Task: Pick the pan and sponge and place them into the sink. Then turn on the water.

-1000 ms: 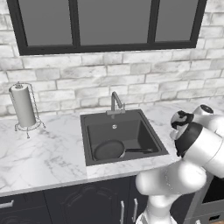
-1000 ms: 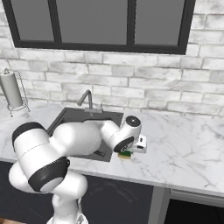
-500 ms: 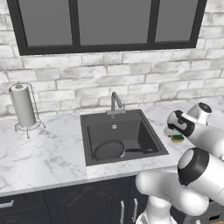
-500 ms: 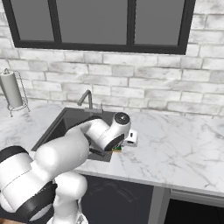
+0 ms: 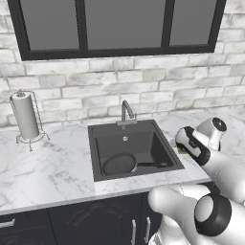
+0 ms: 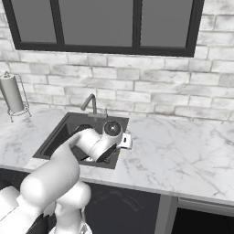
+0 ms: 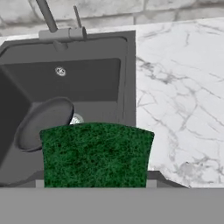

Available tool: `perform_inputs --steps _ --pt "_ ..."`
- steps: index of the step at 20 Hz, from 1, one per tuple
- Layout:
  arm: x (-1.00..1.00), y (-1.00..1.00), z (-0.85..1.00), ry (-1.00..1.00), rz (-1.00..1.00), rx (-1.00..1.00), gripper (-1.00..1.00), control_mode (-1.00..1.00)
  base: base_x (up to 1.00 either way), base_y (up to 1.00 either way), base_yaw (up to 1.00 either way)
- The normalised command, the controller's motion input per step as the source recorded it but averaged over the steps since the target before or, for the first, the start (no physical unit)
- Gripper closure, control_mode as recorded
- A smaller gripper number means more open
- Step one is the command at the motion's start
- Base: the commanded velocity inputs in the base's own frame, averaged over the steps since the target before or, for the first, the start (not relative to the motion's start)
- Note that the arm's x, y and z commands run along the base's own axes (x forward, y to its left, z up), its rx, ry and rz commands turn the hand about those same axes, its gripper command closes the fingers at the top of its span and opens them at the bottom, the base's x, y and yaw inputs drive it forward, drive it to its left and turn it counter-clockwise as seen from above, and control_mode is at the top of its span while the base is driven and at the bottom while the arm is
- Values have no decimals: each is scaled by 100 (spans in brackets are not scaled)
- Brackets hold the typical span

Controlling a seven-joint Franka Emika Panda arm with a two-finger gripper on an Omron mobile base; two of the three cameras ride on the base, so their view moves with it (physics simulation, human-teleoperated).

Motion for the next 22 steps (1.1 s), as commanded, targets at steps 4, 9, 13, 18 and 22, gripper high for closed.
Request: perform_inputs --steps 4,9,13,18,22 --pt "10 44 0 -6 0 4 100 -100 0 0 0" --pt "16 42 0 0 0 4 100 -100 0 0 0" --pt "19 36 0 3 0 5 100 -100 0 0 0" --pt "6 24 -6 0 0 4 100 -100 0 0 0" --pt "0 15 -17 -1 2 5 100 -100 0 0 0"
